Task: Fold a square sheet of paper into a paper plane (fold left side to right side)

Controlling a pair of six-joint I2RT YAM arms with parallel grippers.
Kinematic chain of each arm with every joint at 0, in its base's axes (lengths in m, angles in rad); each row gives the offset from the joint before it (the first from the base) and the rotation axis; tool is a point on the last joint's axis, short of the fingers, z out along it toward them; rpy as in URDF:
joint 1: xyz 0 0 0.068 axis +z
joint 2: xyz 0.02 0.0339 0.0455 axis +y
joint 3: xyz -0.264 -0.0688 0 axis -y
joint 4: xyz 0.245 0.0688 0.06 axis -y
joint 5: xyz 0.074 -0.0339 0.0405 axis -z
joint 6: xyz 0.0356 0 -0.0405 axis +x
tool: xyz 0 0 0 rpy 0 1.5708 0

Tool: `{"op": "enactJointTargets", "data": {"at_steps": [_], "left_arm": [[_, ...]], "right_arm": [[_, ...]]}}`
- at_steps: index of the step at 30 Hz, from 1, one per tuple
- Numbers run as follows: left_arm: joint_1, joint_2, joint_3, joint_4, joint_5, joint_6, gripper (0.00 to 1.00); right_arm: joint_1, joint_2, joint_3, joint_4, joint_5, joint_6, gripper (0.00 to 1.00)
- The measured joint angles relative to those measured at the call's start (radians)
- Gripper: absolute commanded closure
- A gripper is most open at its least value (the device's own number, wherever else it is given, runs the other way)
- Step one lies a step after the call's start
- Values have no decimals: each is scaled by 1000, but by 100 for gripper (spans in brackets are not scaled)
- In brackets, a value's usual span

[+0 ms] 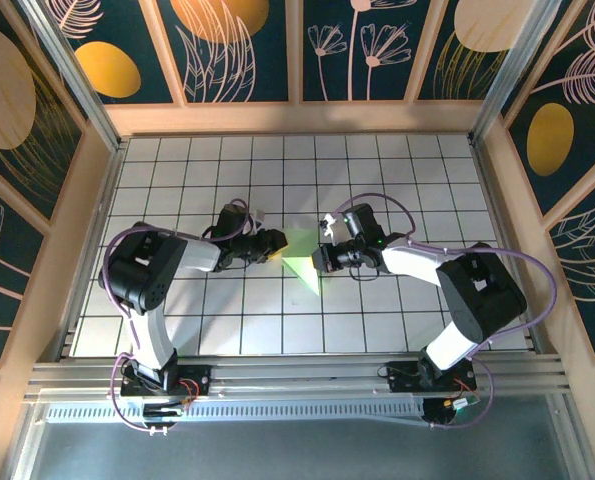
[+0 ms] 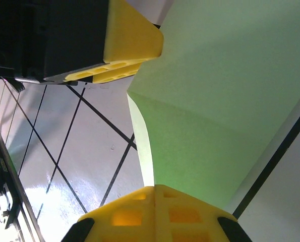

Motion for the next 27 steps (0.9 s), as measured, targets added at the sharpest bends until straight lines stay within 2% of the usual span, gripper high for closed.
{"op": "enactJointTargets", "data": {"at_steps": [2,6,10,15,17,21,27], "left_arm": [[0,7,8,0,5,1,82],[0,9,18,0,5,7,99],[0,9,19,-1,3,9,100],[-10,-15,-2,0,-25,-13,100],[-19,-37,-21,1,-49,-34,100],[-47,-78,-58,20,-103,-96,100],[-78,-87,-78,56,-153,-164,100]], "right_arm": [[-2,0,-3,3,-3,0,100],[-3,0,-4,-2,9,3,75],[-4,-17,4,-52,77,6,61],[11,-89,56,-171,256,24,55],[51,-120,89,-222,354,40,53],[209,-132,154,-307,543,90,49],[431,-32,208,-394,750,169,41]]}}
